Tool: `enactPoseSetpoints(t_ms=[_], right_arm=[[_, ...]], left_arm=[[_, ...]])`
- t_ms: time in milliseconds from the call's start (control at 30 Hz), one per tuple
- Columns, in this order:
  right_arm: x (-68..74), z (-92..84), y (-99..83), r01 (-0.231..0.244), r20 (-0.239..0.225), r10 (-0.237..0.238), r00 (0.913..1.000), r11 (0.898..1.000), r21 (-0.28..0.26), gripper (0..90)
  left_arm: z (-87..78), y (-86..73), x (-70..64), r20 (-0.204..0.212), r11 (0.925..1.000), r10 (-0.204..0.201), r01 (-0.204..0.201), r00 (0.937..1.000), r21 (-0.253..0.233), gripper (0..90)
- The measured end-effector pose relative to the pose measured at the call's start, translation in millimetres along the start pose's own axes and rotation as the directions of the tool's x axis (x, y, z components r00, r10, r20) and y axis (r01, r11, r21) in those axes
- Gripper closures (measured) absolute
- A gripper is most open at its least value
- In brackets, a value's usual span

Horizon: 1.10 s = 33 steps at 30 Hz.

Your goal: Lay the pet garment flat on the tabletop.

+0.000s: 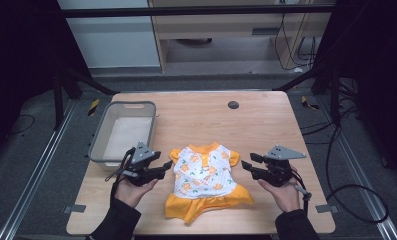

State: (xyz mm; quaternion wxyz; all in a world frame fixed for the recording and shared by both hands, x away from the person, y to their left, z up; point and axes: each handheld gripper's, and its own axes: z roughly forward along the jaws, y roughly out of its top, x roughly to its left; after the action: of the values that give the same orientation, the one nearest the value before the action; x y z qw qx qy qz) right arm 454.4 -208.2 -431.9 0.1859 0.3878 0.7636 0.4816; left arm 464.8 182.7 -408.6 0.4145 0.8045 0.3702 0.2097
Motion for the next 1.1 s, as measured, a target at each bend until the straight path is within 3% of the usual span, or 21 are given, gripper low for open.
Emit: enactPoseSetpoints(t_ms=[133,233,300,467,633,767,933,1100], right_arm=[[-7.4,20.7,5.6,0.003,0.018,-0.003,0.9998,1.0,0.021,50.1],[-12.9,36.0,6.6,0.01,0.039,-0.012,0.9992,0.999,0.045,49.6],[-17.8,46.8,5.9,0.009,0.044,-0.011,0.9989,0.998,0.059,49.7],[-27.0,73.4,-0.7,-0.003,0.052,-0.001,0.9987,0.996,0.093,50.3],[-32.5,96.6,-11.8,-0.001,0.073,-0.011,0.9973,0.986,0.167,52.3],[-34.8,105.4,-17.4,-0.008,0.072,-0.006,0.9974,0.981,0.196,57.0],[-36.5,109.5,-21.1,-0.021,0.064,0.007,0.9979,0.976,0.216,65.3],[-31.6,109.8,-19.9,0.009,0.044,-0.02,0.9988,0.973,0.233,82.4]], left_arm=[[32.0,6.7,9.2,-0.046,0.9988,0.01,-0.008,0.9989,0.048,44.8],[52.4,6.9,16.3,-0.061,0.9967,-0.009,0.014,0.9981,0.08,46.4],[68.2,4.8,19.9,-0.092,0.9942,-0.006,0.016,0.9957,0.106,47.4],[97.2,-4.0,25.7,-0.12,0.9845,0.002,0.019,0.9928,0.175,50.6],[113.5,-11.9,25.9,-0.118,0.9747,0.004,0.022,0.993,0.222,53.5],[117.3,-15.4,28.7,-0.125,0.9702,-0.021,0.05,0.992,0.237,54.6],[117.5,-20.0,26.9,-0.121,0.9739,-0.032,0.059,0.9921,0.219,59.0],[118.2,-19.3,21.7,-0.111,0.9724,-0.047,0.071,0.9927,0.222,72.6]])
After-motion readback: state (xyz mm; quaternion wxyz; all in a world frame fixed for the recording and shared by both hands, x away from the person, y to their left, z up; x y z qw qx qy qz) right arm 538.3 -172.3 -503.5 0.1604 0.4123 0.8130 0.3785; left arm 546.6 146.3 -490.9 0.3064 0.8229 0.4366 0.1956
